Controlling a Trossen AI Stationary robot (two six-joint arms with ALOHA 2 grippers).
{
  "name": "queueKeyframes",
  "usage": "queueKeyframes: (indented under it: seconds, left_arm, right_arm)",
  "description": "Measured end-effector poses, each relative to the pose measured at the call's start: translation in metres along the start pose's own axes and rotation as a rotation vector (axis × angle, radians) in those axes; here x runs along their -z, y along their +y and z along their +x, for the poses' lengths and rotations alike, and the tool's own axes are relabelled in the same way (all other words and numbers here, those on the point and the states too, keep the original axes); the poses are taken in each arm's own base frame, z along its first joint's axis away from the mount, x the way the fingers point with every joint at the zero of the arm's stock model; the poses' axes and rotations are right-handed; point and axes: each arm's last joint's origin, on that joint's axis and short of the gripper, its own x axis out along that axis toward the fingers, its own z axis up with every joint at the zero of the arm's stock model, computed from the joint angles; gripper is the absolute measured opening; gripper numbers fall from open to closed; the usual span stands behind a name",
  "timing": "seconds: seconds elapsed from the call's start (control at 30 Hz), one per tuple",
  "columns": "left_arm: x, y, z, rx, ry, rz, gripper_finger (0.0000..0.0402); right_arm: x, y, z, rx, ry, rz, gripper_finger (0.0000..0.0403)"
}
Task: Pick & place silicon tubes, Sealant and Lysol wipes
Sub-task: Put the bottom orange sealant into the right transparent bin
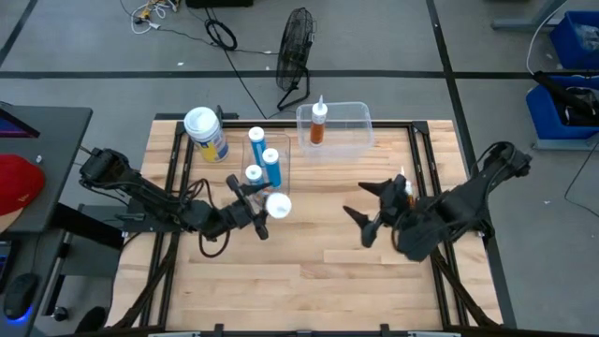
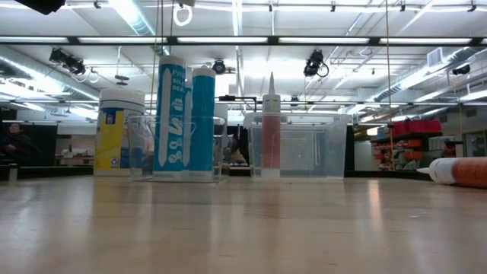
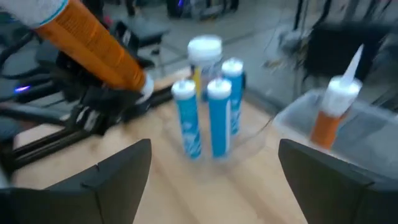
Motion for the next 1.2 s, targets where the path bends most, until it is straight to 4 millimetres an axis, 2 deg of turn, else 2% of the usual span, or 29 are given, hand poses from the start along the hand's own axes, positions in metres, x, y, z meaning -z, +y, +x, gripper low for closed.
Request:
queueKeyframes:
  seconds: [0.3,0.5,0.67,0.9,1.1,1.2]
  left_arm:
    - [-0.001,-0.001,0.0,0.057,-0.041,-0.261,0.0213]
    - [-0.002,-0.003,0.0,0.09,-0.054,-0.366,0.0213]
    - [-0.003,-0.004,-0.001,0.13,-0.07,-0.441,0.0213]
    - [-0.002,-0.007,-0.001,0.197,-0.076,-0.489,0.0213]
    - [0.001,-0.01,-0.001,0.226,-0.054,-0.496,0.0213]
    - [0.002,-0.011,-0.001,0.234,-0.041,-0.496,0.0213]
  right_arm:
    - [0.011,0.047,0.044,0.091,-0.126,-0.217,0.0355]
    - [-0.003,0.065,0.068,0.05,-0.226,-0.266,0.0355]
    - [-0.026,0.064,0.07,-0.048,-0.334,-0.246,0.0355]
    - [-0.046,0.058,0.087,-0.371,-0.448,-0.196,0.0359]
    - [-0.053,0.046,0.103,-0.374,-0.454,-0.152,0.039]
    - [-0.058,0.041,0.109,-0.434,-0.469,-0.12,0.0398]
